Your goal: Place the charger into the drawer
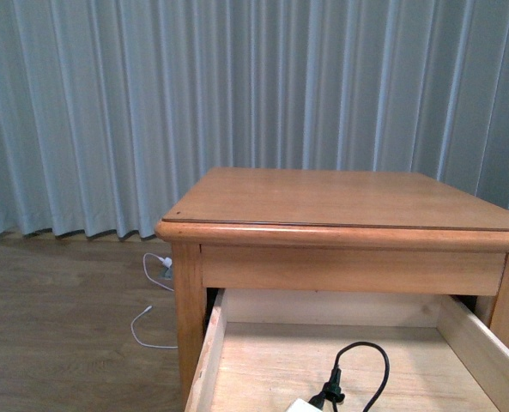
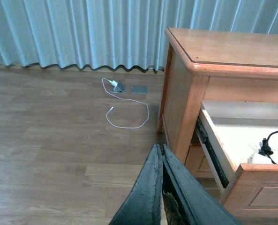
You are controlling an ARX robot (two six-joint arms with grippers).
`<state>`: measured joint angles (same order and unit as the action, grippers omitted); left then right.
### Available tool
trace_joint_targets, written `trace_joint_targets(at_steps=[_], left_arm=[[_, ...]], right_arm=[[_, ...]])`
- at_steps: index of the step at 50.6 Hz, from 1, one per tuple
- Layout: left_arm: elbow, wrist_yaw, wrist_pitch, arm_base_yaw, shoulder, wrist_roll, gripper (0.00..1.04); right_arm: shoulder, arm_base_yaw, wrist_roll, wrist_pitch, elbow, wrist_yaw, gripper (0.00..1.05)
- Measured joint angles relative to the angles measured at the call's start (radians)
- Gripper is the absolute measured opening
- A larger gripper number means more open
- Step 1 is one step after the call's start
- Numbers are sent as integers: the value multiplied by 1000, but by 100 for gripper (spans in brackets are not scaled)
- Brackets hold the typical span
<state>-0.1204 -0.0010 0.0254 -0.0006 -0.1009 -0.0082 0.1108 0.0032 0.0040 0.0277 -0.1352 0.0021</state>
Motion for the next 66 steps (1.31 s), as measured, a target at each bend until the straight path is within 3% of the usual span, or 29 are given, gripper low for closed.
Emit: trace_joint_targets(at_steps=[48, 52, 56, 60, 66], left_arm=[[108, 1, -20, 0, 99, 0, 4], [108, 1, -20, 0, 99, 1, 19], [108, 1, -20, 0, 99, 1, 31], [108, 1, -20, 0, 99, 1, 46], [108, 1, -20, 0, 100, 1, 65]], right_arm=[[0, 0, 0, 0, 0, 0, 97], [49, 30, 12, 148, -48, 84, 97], [116, 54, 21, 264, -76, 92, 97], [211, 88, 23, 349, -100, 43, 97], [383, 115, 27, 352, -137, -64, 97]])
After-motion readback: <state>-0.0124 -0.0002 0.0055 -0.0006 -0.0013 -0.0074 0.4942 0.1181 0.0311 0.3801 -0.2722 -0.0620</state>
